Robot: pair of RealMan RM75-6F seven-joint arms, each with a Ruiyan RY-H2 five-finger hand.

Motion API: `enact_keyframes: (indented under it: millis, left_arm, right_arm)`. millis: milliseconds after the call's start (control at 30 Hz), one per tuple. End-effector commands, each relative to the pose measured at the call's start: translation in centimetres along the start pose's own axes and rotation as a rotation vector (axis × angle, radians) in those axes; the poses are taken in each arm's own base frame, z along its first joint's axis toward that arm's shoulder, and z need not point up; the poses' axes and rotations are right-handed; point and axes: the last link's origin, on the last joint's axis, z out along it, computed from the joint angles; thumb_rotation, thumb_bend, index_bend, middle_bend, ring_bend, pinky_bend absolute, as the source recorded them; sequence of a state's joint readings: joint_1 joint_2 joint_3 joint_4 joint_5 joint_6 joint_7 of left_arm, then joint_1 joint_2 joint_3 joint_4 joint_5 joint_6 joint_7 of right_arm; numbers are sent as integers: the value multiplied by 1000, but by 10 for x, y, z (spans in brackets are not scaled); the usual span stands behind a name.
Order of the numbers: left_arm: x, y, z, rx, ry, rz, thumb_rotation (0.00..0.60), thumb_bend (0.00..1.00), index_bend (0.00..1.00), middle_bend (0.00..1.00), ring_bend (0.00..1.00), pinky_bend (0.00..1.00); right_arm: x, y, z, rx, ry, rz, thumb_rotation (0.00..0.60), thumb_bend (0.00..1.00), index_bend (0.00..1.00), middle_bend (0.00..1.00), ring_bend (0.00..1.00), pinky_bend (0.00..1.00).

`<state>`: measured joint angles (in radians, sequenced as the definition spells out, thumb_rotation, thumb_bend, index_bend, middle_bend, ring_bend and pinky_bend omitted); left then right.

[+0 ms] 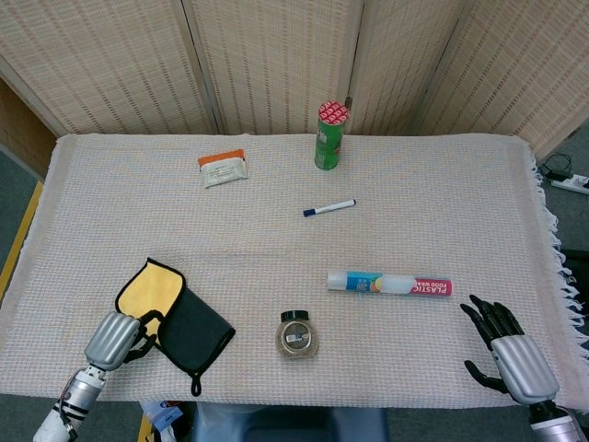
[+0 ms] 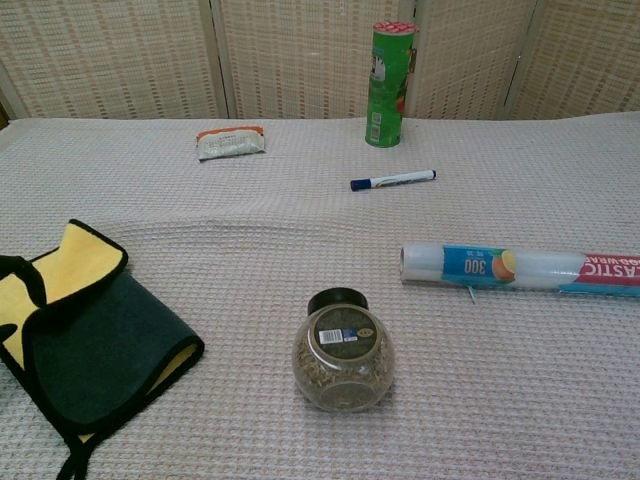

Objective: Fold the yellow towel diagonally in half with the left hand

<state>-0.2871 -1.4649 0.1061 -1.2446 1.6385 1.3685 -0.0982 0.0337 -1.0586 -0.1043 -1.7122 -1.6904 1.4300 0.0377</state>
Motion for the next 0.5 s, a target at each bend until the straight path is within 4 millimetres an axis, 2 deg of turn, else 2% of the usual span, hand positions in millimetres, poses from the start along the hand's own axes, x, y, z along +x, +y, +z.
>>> enact_keyframes:
  millis: [33,167,267,367,500]
  left_arm:
    - [0,1,-3,1,-14,-1,600,475,280,1000,1000,1000]
    - [2,1,-6,2,-17,4,600,474,258,1000,1000,1000]
    - [7,1,-5,7,6,-1,600,474,291,1000,1000,1000]
    - [18,1,5,1,54,-14,600,475,354,1000,1000,1000]
    - [36,6,29,-34,83,-12,600,476,412,1000,1000,1000]
  right_arm:
    - [0,0,1,-1,0,0,600,368,0,0,0,0]
    - [0,0,0,0,-2,1,600,367,0,0,0,0]
    - [1,0,0,0,3,1,600,368,0,0,0,0]
    - [0,0,0,0,0,2,600,367,0,0,0,0]
    - [-1,0,1,0,-8,2,600,367,0,0,0,0]
